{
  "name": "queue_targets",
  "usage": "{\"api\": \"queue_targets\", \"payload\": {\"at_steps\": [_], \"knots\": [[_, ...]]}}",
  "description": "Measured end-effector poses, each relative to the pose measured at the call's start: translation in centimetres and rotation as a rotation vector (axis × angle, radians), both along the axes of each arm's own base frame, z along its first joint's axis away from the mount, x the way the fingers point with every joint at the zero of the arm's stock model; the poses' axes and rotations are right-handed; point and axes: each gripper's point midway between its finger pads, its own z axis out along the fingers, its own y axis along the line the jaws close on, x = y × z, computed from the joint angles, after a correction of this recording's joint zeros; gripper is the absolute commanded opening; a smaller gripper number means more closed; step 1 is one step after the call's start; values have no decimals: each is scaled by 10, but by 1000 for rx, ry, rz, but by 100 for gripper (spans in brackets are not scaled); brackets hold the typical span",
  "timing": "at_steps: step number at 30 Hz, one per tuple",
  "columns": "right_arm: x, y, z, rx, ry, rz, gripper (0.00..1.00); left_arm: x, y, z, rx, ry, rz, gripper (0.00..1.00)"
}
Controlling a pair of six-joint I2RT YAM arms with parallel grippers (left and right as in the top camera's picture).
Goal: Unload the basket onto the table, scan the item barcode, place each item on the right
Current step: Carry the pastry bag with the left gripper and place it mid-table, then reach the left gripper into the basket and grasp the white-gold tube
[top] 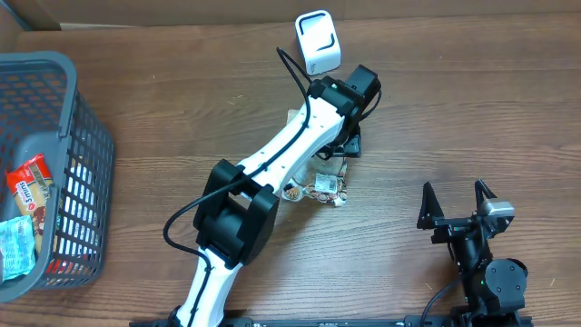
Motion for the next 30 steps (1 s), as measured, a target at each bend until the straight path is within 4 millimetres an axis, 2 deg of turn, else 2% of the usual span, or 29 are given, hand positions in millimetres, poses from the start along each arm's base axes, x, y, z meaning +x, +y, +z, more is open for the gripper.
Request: {"api": "queue_targets", "payload": {"at_steps": [5,8,10,12,15,17,19,20,21,23,27,30], "knots": [[0,0,0,-1,0,0,100,1,-6,3,-9,-14,-53,76],[0,0,0,0,-1,0,100,9,-10,20,-24,-41,-75,77],[0,0,0,0,0,0,100,19,-10,39,-41,-76,-76,77],[0,0,0,0,0,0,100,32,-5,67,-61,-122,-67,78],[0,0,0,0,0,0,100,49,21,117,-97,-197,-18,78],[0,0,0,0,0,-1,100,57,52,156,-118,-256,35,78],[0,0,0,0,0,0,100,61,93,196,-135,-319,111,78],[0,0,0,-1,-1,0,100,60,125,220,-141,-361,172,78],[0,0,0,-1,0,0,100,56,145,234,-141,-382,212,76],[0,0,0,0,0,0,100,44,203,262,-125,-424,332,73],[0,0,0,-1,0,0,100,10,308,288,-56,-462,585,72],[0,0,0,0,-1,0,100,-4,360,292,-27,-470,724,72]]}}
